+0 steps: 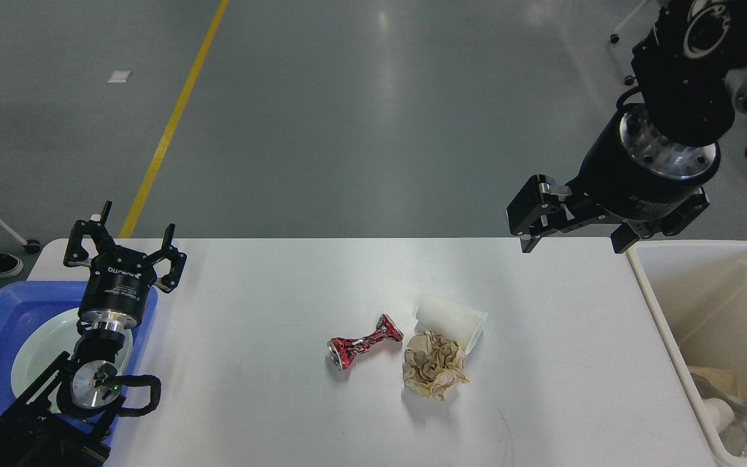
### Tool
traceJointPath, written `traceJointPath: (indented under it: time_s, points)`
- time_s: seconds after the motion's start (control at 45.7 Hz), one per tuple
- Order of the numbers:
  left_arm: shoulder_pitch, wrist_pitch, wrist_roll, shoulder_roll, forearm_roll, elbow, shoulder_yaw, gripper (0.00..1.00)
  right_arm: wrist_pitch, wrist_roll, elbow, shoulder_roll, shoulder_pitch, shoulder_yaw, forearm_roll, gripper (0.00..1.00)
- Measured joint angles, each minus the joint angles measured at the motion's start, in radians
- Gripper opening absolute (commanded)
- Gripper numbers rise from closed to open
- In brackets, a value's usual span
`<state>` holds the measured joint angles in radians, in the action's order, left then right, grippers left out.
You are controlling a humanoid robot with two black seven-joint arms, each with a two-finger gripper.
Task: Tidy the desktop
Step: 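Raise the right gripper out of the bin toward the table, then lower the right gripper onto the crumpled brown paper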
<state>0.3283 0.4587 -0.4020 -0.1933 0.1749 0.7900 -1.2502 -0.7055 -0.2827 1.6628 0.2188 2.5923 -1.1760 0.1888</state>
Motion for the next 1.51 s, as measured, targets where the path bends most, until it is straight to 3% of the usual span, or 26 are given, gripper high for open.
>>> traceJointPath:
  time_s: [0.219,0.438,0.678,0.81,0.985,1.226,1.51]
  points:
    - [0.0,0.0,0.0,0.0,0.0,0.0,0.0,0.96,0.121,0.001,-0.084,0.009,-0.193,0.007,0.059,0.98]
    - [0.0,0.0,0.0,0.001,0.0,0.0,0.0,0.96,0.23,0.008,-0.196,0.014,-0.415,0.006,0.422,0.98]
    - [0.0,0.0,0.0,0.001,0.0,0.0,0.0,0.96,0.527,0.011,-0.257,-0.001,-0.599,0.022,0.937,1.0]
    - [0.0,0.0,0.0,0.001,0.0,0.0,0.0,0.96,0.559,0.007,-0.331,-0.021,-0.711,0.076,1.039,1.0]
    - [0.0,0.0,0.0,0.001,0.0,0.0,0.0,0.96,0.552,0.002,-0.368,-0.049,-0.784,0.137,1.042,1.0]
    - [0.0,0.0,0.0,0.001,0.0,0.0,0.0,0.96,0.547,-0.001,-0.366,-0.15,-0.836,0.159,0.793,1.0]
    - [0.0,0.0,0.0,0.001,0.0,0.0,0.0,0.96,0.577,0.003,-0.461,-0.19,-0.97,0.205,0.772,1.0]
